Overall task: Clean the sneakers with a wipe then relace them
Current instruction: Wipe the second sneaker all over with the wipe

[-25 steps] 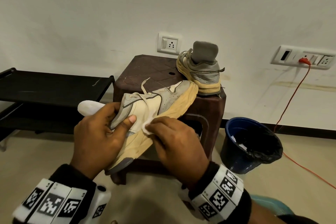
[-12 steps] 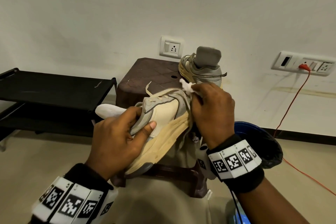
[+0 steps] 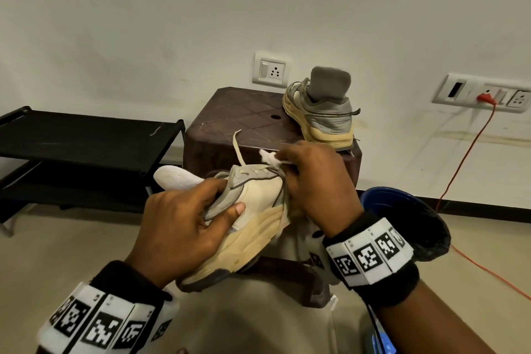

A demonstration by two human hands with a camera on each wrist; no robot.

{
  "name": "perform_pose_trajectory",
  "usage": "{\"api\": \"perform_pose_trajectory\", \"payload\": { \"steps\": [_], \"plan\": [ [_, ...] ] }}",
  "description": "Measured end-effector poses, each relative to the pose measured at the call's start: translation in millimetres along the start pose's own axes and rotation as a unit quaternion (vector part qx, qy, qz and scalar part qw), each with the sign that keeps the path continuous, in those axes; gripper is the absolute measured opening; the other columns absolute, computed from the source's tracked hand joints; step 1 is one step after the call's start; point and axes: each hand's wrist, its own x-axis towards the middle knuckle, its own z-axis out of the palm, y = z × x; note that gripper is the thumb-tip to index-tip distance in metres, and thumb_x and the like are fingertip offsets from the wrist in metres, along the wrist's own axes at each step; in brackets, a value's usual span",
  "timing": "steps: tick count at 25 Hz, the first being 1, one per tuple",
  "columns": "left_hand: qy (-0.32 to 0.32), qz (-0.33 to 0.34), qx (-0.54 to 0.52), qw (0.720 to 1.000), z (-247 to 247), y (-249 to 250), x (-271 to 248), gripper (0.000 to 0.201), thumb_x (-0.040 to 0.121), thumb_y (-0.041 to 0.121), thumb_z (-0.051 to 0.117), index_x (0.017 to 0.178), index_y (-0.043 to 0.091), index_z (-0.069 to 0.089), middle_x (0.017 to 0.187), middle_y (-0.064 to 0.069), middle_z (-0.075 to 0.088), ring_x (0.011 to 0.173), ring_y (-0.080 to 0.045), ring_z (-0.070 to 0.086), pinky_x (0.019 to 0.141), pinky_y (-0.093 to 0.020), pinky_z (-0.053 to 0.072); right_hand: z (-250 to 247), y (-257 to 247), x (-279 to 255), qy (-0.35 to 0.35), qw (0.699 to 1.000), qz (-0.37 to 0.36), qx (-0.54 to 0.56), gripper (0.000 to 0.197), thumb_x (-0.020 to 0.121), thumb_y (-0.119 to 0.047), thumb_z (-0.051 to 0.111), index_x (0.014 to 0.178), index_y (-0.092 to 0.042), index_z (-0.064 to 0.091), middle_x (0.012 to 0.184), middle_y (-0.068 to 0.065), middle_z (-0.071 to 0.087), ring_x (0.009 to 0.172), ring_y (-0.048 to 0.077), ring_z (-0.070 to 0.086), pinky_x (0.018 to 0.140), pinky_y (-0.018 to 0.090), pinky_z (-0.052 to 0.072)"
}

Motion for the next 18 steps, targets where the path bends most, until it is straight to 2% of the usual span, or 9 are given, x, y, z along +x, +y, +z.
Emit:
{"api": "perform_pose_trajectory", "payload": {
  "steps": [2,4,6,7,9,11,14,16,18],
  "plan": [
    [-0.001,0.0,0.009,1.0,-0.8,-1.3,-0.9,0.042,0.083,0.052,0.054,0.105,0.02,0.069,0.089,0.009,0.074,0.073,-0.002,0.068,0.06,-0.021,0.057,-1.6,13.9,2.1,0.003,0.998,0.056,-0.017,0.025,0.088,-0.011,0.061,0.112,-0.016,0.069,0.104,0.004,0.071,0.093,0.018,0.064,0.082,0.028,0.049],
    [0.003,-0.01,0.002,1.0,-0.6,-1.2,0.0,0.043,0.082,0.053,0.053,0.105,0.021,0.068,0.09,0.011,0.073,0.074,-0.002,0.068,0.06,-0.022,0.057,-5.9,14.7,-0.9,0.074,0.995,0.067,0.004,0.024,0.086,-0.011,0.063,0.11,-0.014,0.069,0.101,0.004,0.071,0.088,0.016,0.065,0.076,0.024,0.048],
    [0.011,-0.028,-0.006,1.0,-0.4,-0.9,3.5,0.043,0.082,0.055,0.052,0.106,0.023,0.068,0.091,0.013,0.072,0.076,-0.002,0.068,0.062,-0.027,0.058,-9.1,1.5,-7.1,0.146,0.988,0.019,0.051,0.023,0.084,-0.008,0.067,0.107,-0.01,0.069,0.098,0.004,0.071,0.083,0.013,0.064,0.073,0.021,0.05],
    [0.016,-0.035,-0.007,0.999,-0.6,-0.8,4.9,0.043,0.081,0.056,0.052,0.106,0.024,0.068,0.09,0.015,0.072,0.076,-0.002,0.068,0.063,-0.028,0.059,-7.0,-10.1,-11.6,0.153,0.985,-0.021,0.073,0.023,0.083,-0.007,0.068,0.106,-0.009,0.069,0.097,0.005,0.07,0.082,0.012,0.063,0.072,0.021,0.051],
    [0.024,-0.046,-0.017,0.999,0.4,-1.1,6.1,0.039,0.08,0.055,0.053,0.103,0.026,0.067,0.086,0.017,0.071,0.075,0.0,0.067,0.064,-0.032,0.058,4.4,-34.8,-23.1,0.112,0.985,-0.09,0.097,0.024,0.082,-0.005,0.068,0.106,-0.007,0.068,0.099,0.007,0.068,0.085,0.015,0.063,0.072,0.025,0.054],
    [0.025,-0.061,-0.04,0.997,0.6,-2.4,4.8,0.038,0.079,0.056,0.054,0.103,0.029,0.067,0.083,0.017,0.071,0.075,0.0,0.067,0.065,-0.035,0.058,16.6,-48.4,-30.6,0.068,0.986,-0.116,0.097,0.025,0.081,-0.004,0.068,0.106,-0.006,0.068,0.099,0.009,0.067,0.087,0.02,0.063,0.073,0.03,0.055],
    [0.027,-0.076,-0.059,0.995,-1.9,-4.3,1.4,0.041,0.077,0.058,0.054,0.104,0.029,0.067,0.088,0.019,0.071,0.078,0.002,0.068,0.067,-0.033,0.059,16.2,-36.2,-20.2,0.059,0.995,-0.068,0.041,0.025,0.079,-0.001,0.071,0.103,-0.006,0.071,0.094,0.009,0.067,0.082,0.023,0.063,0.069,0.032,0.055],
    [0.036,-0.062,-0.053,0.996,-4.1,-1.9,0.3,0.044,0.079,0.057,0.054,0.106,0.025,0.068,0.093,0.016,0.071,0.081,0.0,0.069,0.068,-0.033,0.06,9.0,-23.5,-6.4,0.072,0.997,-0.017,0.022,0.028,0.079,0.001,0.069,0.105,-0.008,0.071,0.094,0.007,0.068,0.083,0.023,0.063,0.07,0.032,0.054],
    [0.046,-0.039,-0.043,0.997,-4.0,2.2,-0.7,0.042,0.081,0.053,0.055,0.105,0.022,0.068,0.094,0.014,0.071,0.082,-0.002,0.069,0.068,-0.033,0.06,5.4,-25.7,-3.0,0.082,0.996,-0.009,0.023,0.029,0.08,0.0,0.068,0.107,-0.008,0.07,0.097,0.007,0.068,0.085,0.022,0.063,0.073,0.034,0.055]
  ]
}}
